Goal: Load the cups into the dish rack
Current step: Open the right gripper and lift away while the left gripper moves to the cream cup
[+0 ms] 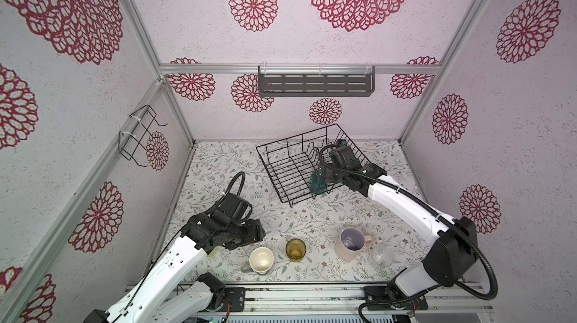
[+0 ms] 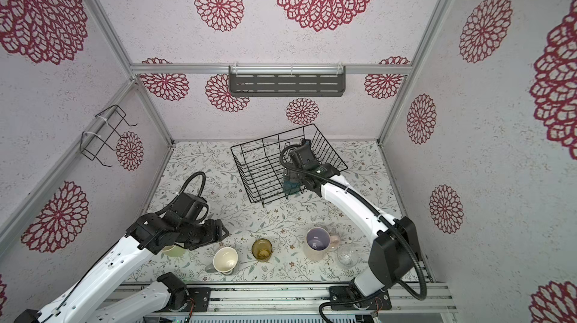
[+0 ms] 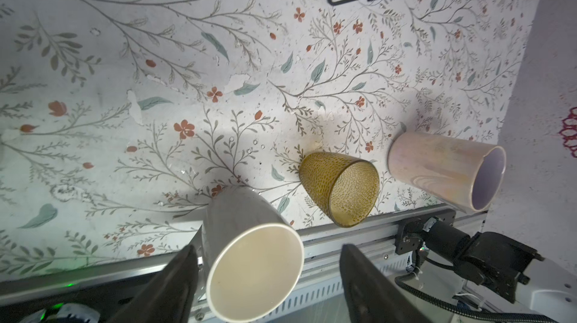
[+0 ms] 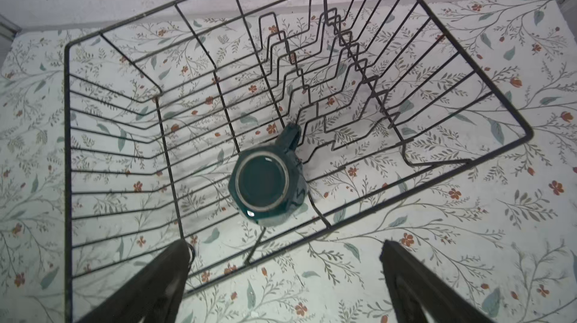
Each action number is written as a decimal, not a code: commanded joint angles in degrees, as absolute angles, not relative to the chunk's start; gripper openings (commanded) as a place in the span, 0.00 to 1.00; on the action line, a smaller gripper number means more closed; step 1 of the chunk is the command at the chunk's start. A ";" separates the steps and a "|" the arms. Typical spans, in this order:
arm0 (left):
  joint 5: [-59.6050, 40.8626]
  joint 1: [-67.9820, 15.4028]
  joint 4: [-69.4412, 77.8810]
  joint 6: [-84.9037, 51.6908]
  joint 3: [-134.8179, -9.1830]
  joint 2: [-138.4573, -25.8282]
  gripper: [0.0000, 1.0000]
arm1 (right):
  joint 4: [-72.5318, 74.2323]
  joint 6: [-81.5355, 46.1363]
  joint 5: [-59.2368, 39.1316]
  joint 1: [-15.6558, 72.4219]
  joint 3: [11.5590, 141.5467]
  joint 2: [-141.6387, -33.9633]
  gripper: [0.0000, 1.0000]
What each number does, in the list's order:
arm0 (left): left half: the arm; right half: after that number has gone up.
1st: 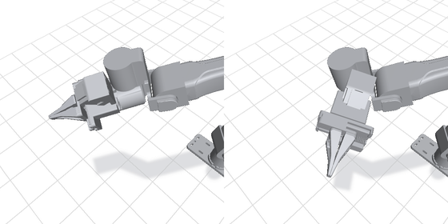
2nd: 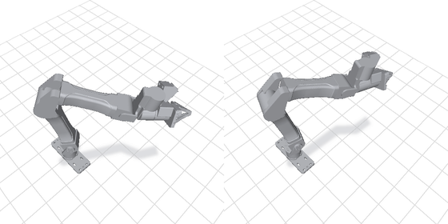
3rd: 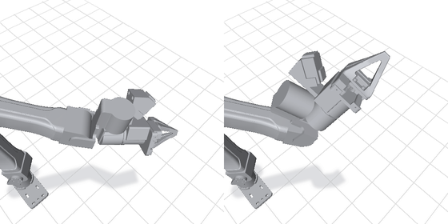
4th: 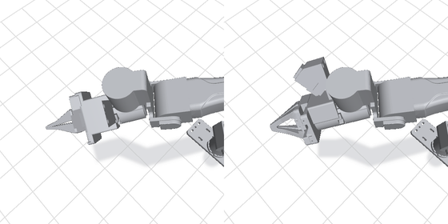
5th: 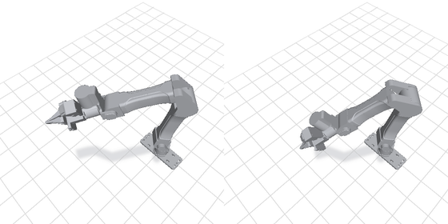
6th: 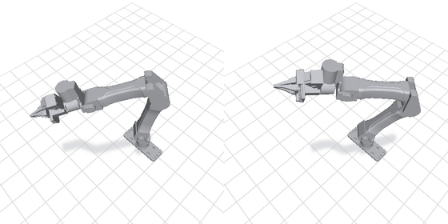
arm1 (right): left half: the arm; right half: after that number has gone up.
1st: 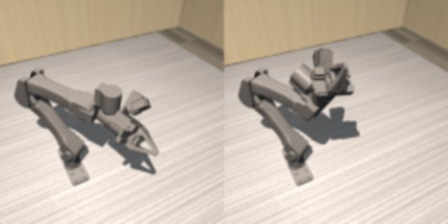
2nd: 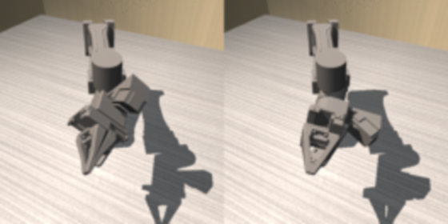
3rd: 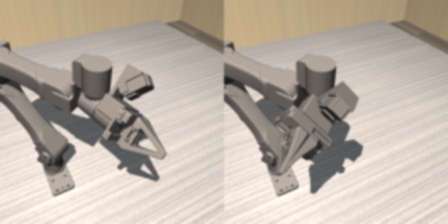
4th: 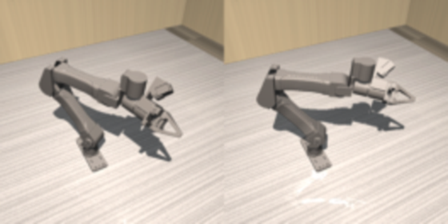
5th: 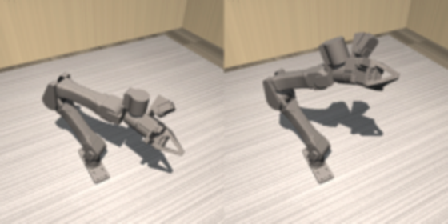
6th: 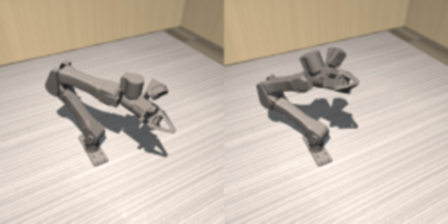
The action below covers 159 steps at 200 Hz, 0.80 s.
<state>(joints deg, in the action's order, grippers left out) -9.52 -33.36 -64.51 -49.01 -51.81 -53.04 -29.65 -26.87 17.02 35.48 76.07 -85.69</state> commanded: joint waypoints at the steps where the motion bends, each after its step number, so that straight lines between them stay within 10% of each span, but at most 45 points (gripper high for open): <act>1: -7.91 -34.75 -67.47 -50.04 -51.09 -54.24 0.76 | -22.92 -21.69 14.07 35.35 72.37 -80.37 0.99; 159: -7.39 -41.31 -65.91 -50.08 -45.98 -62.82 0.61 | -23.03 -19.95 14.84 35.33 69.62 -76.69 0.97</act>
<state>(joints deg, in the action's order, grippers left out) -9.02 -40.66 -66.78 -48.88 -47.18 -62.41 -23.88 -20.53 14.72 35.48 68.84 -78.89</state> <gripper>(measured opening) 0.631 0.977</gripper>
